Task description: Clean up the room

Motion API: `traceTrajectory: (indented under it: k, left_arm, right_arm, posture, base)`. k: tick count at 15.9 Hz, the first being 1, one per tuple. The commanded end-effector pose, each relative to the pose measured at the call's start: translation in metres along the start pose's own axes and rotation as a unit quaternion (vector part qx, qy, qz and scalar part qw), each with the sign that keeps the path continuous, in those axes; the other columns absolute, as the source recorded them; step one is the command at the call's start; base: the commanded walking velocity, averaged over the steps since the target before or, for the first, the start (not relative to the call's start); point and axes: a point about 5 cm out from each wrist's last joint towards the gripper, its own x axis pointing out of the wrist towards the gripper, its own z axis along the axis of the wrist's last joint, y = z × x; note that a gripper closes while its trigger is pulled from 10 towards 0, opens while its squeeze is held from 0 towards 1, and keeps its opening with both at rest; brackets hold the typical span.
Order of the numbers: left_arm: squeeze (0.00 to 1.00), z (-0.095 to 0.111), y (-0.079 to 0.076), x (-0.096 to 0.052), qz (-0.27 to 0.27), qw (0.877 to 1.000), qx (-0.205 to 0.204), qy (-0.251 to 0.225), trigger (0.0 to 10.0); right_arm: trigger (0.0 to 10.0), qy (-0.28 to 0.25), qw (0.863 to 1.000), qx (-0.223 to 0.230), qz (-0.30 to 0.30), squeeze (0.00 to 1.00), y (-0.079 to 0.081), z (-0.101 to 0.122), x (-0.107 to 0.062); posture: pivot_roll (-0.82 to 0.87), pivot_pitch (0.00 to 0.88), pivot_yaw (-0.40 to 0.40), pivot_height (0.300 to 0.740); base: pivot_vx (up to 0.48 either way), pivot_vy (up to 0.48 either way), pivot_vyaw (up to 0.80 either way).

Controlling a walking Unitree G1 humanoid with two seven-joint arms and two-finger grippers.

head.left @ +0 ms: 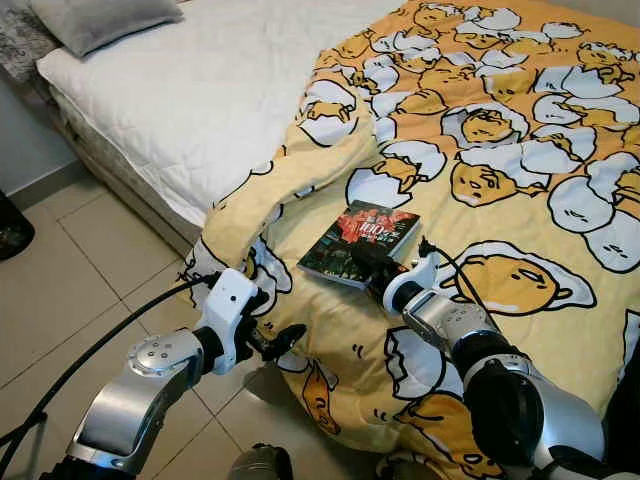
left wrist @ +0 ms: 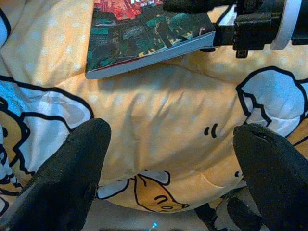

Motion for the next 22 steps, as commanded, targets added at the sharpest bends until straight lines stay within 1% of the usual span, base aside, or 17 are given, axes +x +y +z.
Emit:
traceTrajectory:
  k: [1,8,9,12,13,14,15,16,17,18,19,20,21,22]
  left_arm:
    - [0.00,0.000,0.002,0.000,0.005,1.000,0.008,0.004,10.0]
    - [0.00,0.000,0.005,0.000,0.009,1.000,0.007,0.003,10.0]
    - [0.00,0.000,0.005,0.001,0.012,1.000,0.006,0.001,10.0]
    - [0.00,0.002,0.007,0.005,0.022,1.000,0.006,-0.005,10.0]
    - [0.00,0.004,0.012,0.005,0.039,0.999,-0.012,-0.017,10.0]
    - [0.00,0.006,0.014,0.004,0.048,0.998,-0.024,-0.026,10.0]
    - [0.00,0.008,0.019,0.003,0.058,0.997,-0.036,-0.035,10.0]
    - [0.91,0.010,0.026,0.001,0.071,0.995,-0.049,-0.050,10.0]
    - [1.00,0.014,0.035,-0.002,0.073,0.993,-0.064,-0.072,10.0]
    - [1.00,0.020,0.042,-0.004,0.072,0.987,-0.101,-0.106,10.0]
    - [1.00,0.023,0.045,-0.005,0.072,0.983,-0.115,-0.120,10.0]
    - [1.00,0.027,0.048,-0.008,0.046,0.975,-0.161,-0.148,10.0]
    - [1.00,0.027,0.049,-0.009,0.030,0.972,-0.176,-0.154,10.0]
    - [0.57,0.032,0.048,-0.008,-0.031,0.959,-0.221,-0.176,10.0]
  right_arm:
    - [0.0,0.007,1.000,-0.004,-0.008,0.00,-0.002,-0.004,0.000]
    - [0.0,0.006,1.000,-0.018,-0.020,0.00,-0.004,-0.003,0.000]
    - [0.0,0.007,0.999,-0.026,-0.024,0.00,-0.006,-0.003,-0.001]
    - [0.0,0.012,0.996,-0.090,-0.007,0.00,-0.005,0.000,-0.002]
    - [0.0,0.017,0.991,-0.129,0.005,0.00,-0.005,0.004,-0.004]
    - [0.0,0.017,0.989,-0.145,0.016,0.00,-0.004,0.007,-0.005]
    - [0.0,0.015,0.985,-0.168,0.040,0.00,-0.001,0.011,-0.007]
    - [0.0,0.016,0.975,-0.204,0.089,0.00,0.005,0.018,-0.011]
    - [0.0,0.024,0.958,-0.238,0.157,0.00,0.012,0.025,-0.020]
    - [0.0,0.042,0.942,-0.248,0.221,0.00,0.018,0.030,-0.033]
    - [0.0,0.051,0.935,-0.250,0.245,0.00,0.021,0.030,-0.038]
    - [0.0,0.069,0.919,-0.258,0.289,0.00,0.027,0.032,-0.049]
    - [0.0,0.078,0.913,-0.259,0.307,0.00,0.030,0.032,-0.054]
    - [0.0,0.121,0.885,-0.267,0.362,0.00,0.039,0.029,-0.071]
  posture:
    - [0.08,0.079,0.051,0.740]
    - [0.08,0.069,0.051,0.740]
    - [0.08,0.052,0.051,0.740]
    - [0.06,0.005,0.050,0.740]
    - [0.05,0.000,0.053,0.740]
    - [0.05,0.000,0.054,0.740]
    - [0.04,0.000,0.056,0.740]
    - [0.04,0.000,0.057,0.740]
    - [0.03,0.000,0.058,0.740]
    - [0.02,0.000,0.061,0.740]
    - [0.02,0.000,0.062,0.740]
    - [0.01,0.000,0.063,0.740]
    - [0.01,0.000,0.063,0.740]
    - [0.01,0.000,0.064,0.740]
  base:
    - [0.000,0.000,0.00]
    - [0.000,0.000,0.00]
    - [0.000,0.000,0.00]
    - [0.000,0.000,0.00]
    - [0.000,0.000,0.00]
    - [0.000,0.000,0.00]
    - [0.000,0.000,0.00]
    - [0.000,0.000,0.00]
    - [0.000,0.000,0.00]
    - [0.000,0.000,0.00]
    - [0.000,0.000,0.00]
    - [0.000,0.000,0.00]
    - [0.000,0.000,0.00]
    - [0.000,0.000,0.00]
